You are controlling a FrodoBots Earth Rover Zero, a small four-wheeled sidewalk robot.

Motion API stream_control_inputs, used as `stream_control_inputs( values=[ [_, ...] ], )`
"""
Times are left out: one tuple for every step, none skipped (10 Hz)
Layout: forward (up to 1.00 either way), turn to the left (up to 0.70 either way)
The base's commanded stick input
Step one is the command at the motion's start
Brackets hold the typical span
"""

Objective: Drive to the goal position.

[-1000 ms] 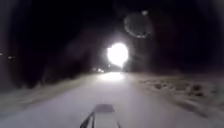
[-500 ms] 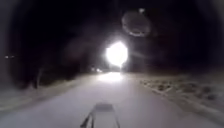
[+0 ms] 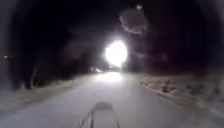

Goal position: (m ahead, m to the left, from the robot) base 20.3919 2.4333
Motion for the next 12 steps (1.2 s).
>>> stream_control_inputs(
  values=[
    [1.0, 0.0],
    [1.0, 0.0],
    [1.0, 0.0],
    [1.0, 0.24],
    [1.0, 0.4],
    [1.0, 0.32],
    [1.0, 0.0],
    [1.0, 0.0],
    [1.0, 0.0],
    [1.0, 0.0],
    [1.0, 0.0],
    [1.0, 0.0]
  ],
)
